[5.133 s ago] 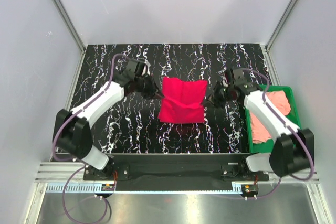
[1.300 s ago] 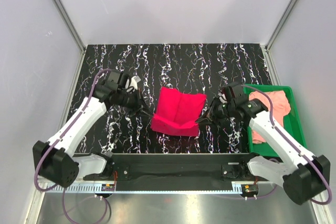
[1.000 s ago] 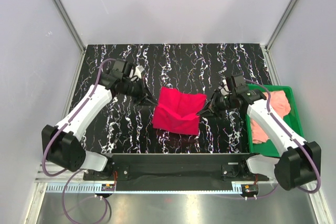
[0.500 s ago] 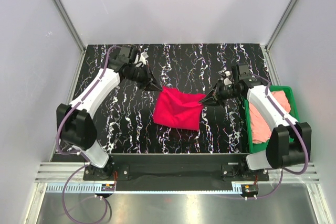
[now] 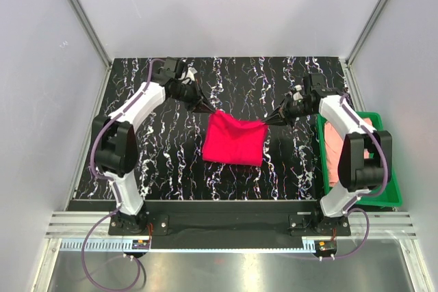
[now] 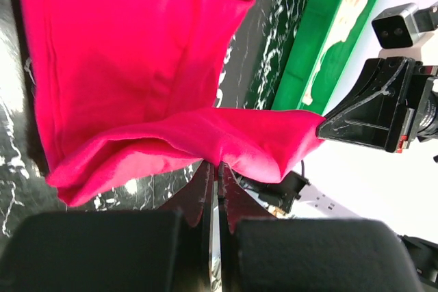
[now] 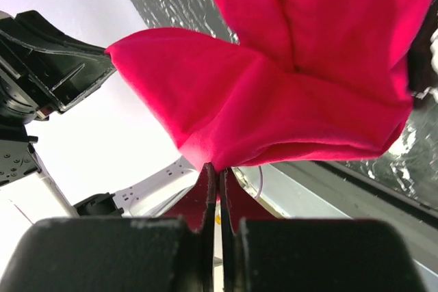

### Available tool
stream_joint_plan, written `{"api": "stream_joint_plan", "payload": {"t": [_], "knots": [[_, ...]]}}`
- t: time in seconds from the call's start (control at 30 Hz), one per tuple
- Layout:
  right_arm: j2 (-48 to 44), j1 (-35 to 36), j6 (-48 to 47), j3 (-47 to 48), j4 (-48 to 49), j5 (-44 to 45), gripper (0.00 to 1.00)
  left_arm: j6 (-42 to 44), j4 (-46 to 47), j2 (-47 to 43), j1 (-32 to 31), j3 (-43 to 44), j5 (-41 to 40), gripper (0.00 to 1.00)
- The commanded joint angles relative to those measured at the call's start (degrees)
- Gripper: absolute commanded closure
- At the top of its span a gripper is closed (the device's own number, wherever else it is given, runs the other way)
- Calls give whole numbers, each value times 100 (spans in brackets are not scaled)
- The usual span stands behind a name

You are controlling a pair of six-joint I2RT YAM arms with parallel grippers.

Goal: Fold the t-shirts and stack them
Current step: Fold the tshirt

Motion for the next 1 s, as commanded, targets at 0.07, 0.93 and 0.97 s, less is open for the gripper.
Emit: {"api": "stream_joint_plan", "payload": {"t": [0.07,0.93,0.97], "knots": [[467,-115,-257,458,266,-222,100,-202,683,359,152,486,255,100],[1488,-343,-327,1100,452,207,99,-510,1571,2003,345,1480,747,99],[1479,-343,-310,1056,443,243,99,-510,1553,2038,345,1550,747,98]]}}
